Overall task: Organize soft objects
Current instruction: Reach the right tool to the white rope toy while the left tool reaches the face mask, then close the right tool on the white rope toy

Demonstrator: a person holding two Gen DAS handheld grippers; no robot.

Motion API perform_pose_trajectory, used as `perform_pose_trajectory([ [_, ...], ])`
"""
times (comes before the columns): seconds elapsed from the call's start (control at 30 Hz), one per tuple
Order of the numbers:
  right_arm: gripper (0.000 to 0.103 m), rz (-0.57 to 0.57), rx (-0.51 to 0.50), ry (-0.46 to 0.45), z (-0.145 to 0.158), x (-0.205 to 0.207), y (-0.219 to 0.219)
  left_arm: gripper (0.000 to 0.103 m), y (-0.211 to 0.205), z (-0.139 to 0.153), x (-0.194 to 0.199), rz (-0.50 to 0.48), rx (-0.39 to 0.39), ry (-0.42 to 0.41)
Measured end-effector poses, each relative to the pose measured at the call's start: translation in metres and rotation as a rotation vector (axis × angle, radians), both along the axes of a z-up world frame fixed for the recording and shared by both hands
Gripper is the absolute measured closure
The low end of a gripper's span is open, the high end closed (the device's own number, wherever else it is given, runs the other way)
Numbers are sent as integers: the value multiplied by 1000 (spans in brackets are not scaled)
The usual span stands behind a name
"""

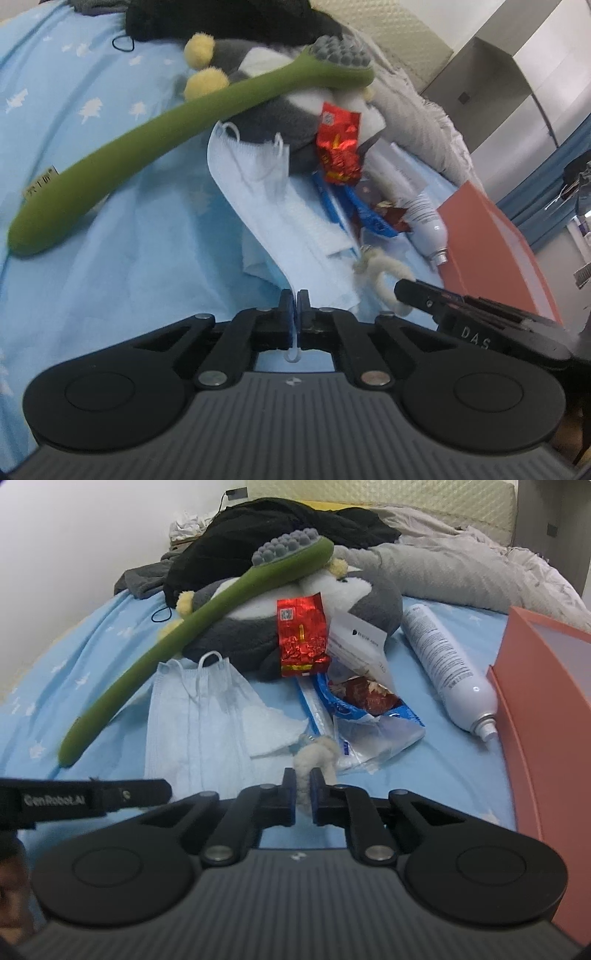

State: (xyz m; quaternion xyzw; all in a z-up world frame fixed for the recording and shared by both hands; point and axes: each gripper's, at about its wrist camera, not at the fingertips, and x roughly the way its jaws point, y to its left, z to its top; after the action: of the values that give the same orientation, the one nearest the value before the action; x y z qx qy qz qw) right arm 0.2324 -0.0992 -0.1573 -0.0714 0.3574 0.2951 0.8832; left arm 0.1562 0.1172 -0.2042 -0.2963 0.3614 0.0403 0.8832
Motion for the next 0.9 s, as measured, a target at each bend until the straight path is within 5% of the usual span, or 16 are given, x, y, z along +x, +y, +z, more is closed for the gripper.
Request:
perform_pose_trajectory([
  [0.27, 93, -10, -21, -27, 14, -35, -19, 102, -9, 19, -35, -18, -21, -15],
  [0.67, 93, -13, -85, 12, 3, -100, -36, 102, -17, 17, -104, -27, -10, 84],
  [0.9, 88, -37, -51, 56, -6, -111, -40, 100, -20, 15, -112, -25, 42, 130],
])
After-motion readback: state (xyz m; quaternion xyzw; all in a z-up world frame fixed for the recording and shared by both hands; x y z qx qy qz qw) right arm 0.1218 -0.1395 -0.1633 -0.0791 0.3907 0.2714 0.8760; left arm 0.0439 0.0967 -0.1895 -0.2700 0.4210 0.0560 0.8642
